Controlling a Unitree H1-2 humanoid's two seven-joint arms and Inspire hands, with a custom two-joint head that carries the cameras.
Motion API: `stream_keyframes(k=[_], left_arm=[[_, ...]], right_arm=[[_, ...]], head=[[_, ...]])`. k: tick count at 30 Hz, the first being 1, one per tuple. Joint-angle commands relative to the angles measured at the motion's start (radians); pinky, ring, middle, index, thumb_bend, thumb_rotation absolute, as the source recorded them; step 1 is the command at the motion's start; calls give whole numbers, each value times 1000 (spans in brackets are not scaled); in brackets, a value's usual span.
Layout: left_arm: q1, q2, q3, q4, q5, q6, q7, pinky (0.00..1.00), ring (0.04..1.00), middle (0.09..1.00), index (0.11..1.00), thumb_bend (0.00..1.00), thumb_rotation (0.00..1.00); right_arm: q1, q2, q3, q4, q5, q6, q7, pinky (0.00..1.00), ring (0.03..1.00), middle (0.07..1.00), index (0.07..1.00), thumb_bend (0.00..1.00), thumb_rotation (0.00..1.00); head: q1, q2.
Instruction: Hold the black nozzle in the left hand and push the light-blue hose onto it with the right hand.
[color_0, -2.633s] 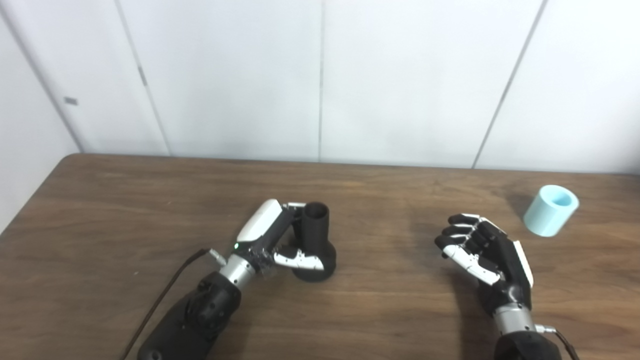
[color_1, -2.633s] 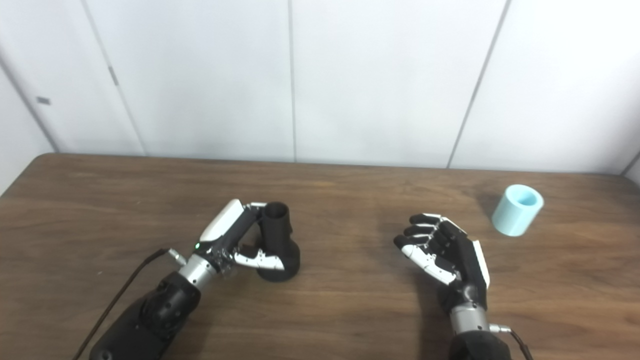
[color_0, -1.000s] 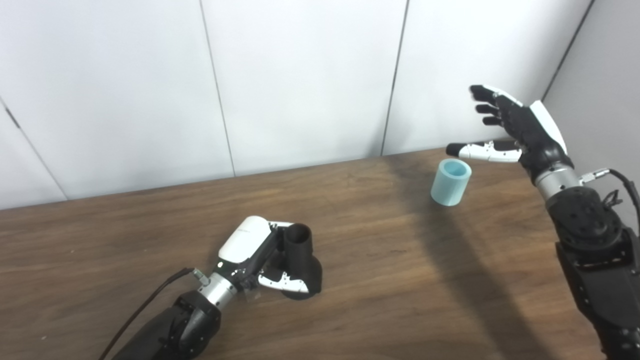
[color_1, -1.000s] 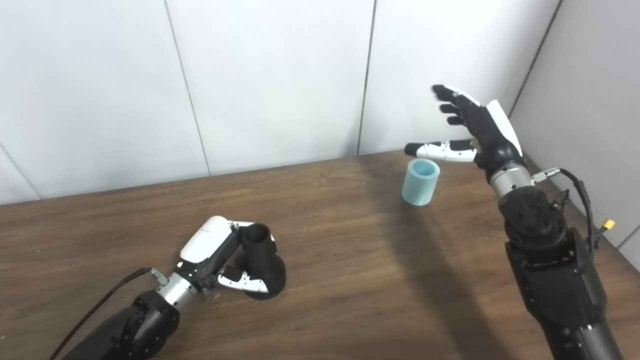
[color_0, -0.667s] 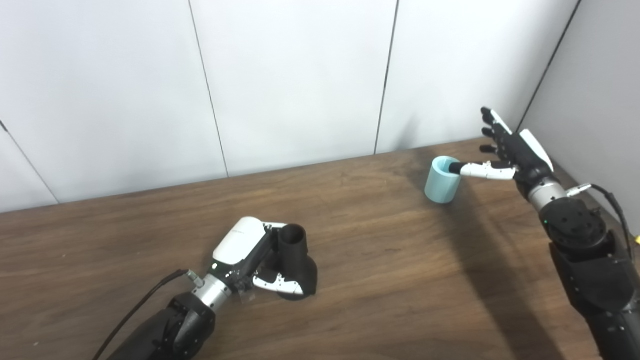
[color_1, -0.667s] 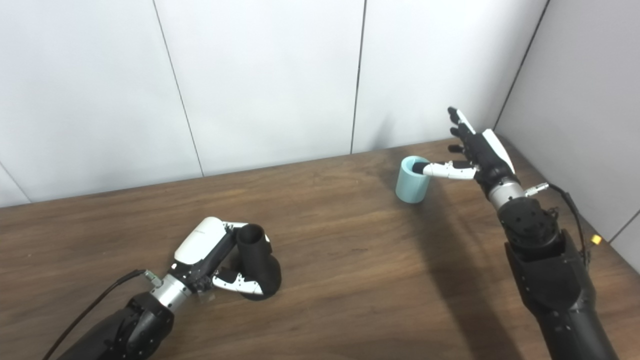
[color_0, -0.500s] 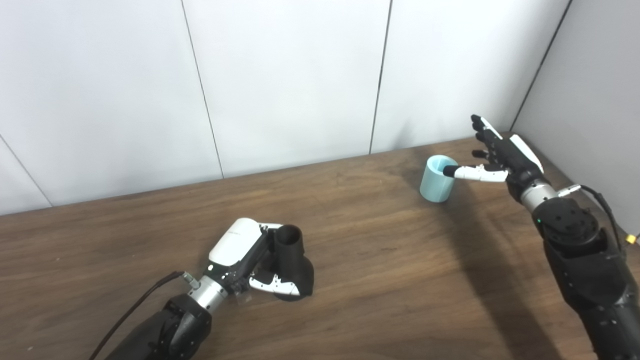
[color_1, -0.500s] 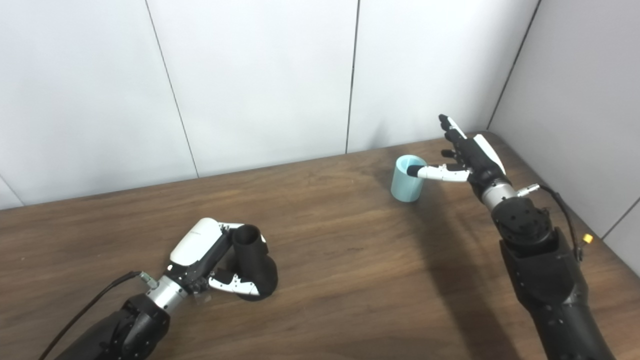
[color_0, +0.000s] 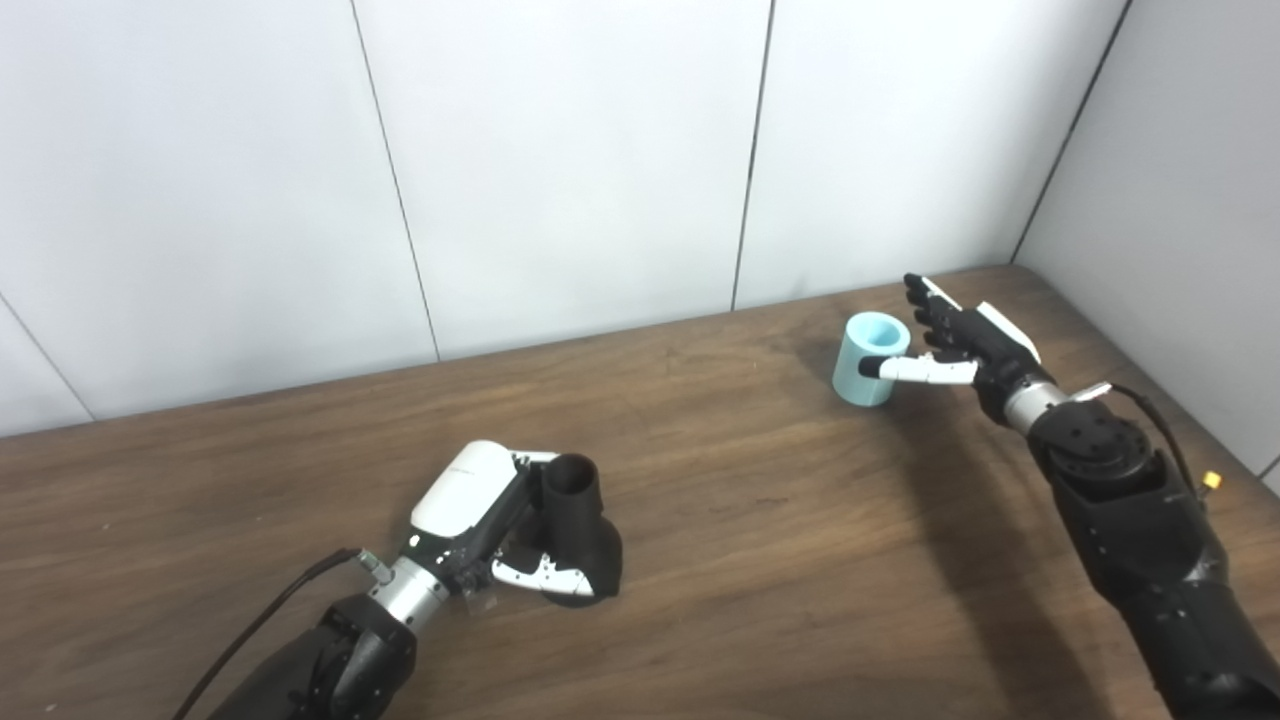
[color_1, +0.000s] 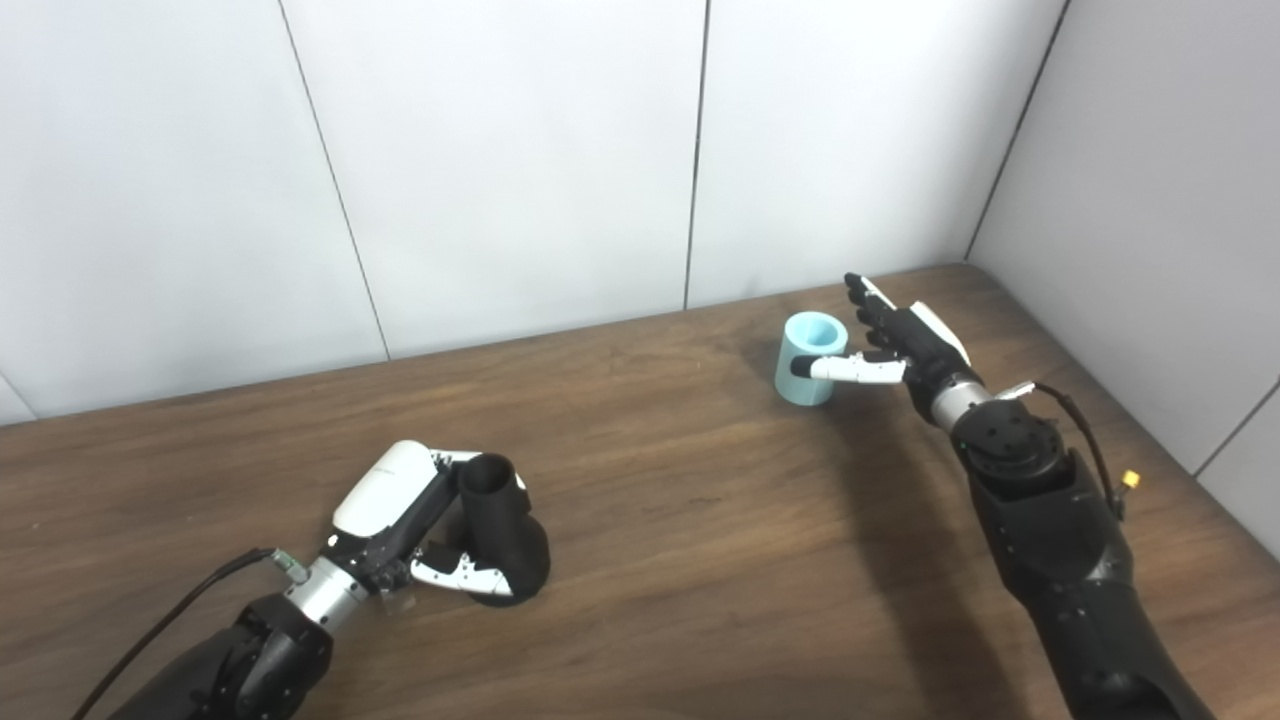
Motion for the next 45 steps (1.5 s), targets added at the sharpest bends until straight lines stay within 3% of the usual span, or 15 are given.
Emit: stream_keyframes(k=[1,12,19,23,26,27,29,30,34,38,45], left_arm=[[138,43,-79,114,58,12,-65,402,441,477,490,505,0],[143,53,-78,104,51,12,-69,404,443,475,490,505,0],[144,58,-82,96,50,12,-66,389,434,473,494,505,0],[149,58,-75,89,46,12,-69,398,442,475,491,505,0],[152,57,-74,89,45,12,-64,404,447,476,489,505,0],[153,58,-74,88,46,12,-61,402,448,475,489,505,0],[153,62,-73,86,47,12,-60,398,447,475,489,505,0],[154,66,-72,86,45,12,-63,398,447,475,489,505,0],[154,78,-63,87,39,12,-81,397,441,473,493,505,0],[154,95,-63,79,26,12,-74,385,433,468,496,505,0],[163,107,-54,66,19,12,-93,385,432,468,499,504,0]], right_arm=[[-49,-7,-4,-9,8,-52,-9,939,1000,1000,1000,950,308],[-57,28,18,11,11,-41,-5,870,970,1000,993,843,142],[-72,44,37,67,-12,-76,-38,841,935,971,959,855,111],[-87,73,42,100,-81,-77,-153,731,761,866,879,799,10],[-103,83,65,157,-148,-119,-237,622,632,721,752,773,0],[-107,86,70,170,-159,-133,-252,536,568,640,685,757,0],[-115,89,86,196,-180,-163,-276,448,498,500,562,574,0],[-121,93,95,214,-191,-183,-291,387,440,468,542,551,0],[-142,108,120,250,-214,-206,-329,301,360,435,519,529,0],[-153,115,146,263,-233,-213,-350,314,371,439,516,528,0],[-135,122,140,239,-220,-211,-344,315,367,434,518,527,0]], head=[[-1,1],[11,13],[22,18],[27,22],[27,22],[37,29],[48,31],[52,32],[55,32],[52,36],[55,41]])
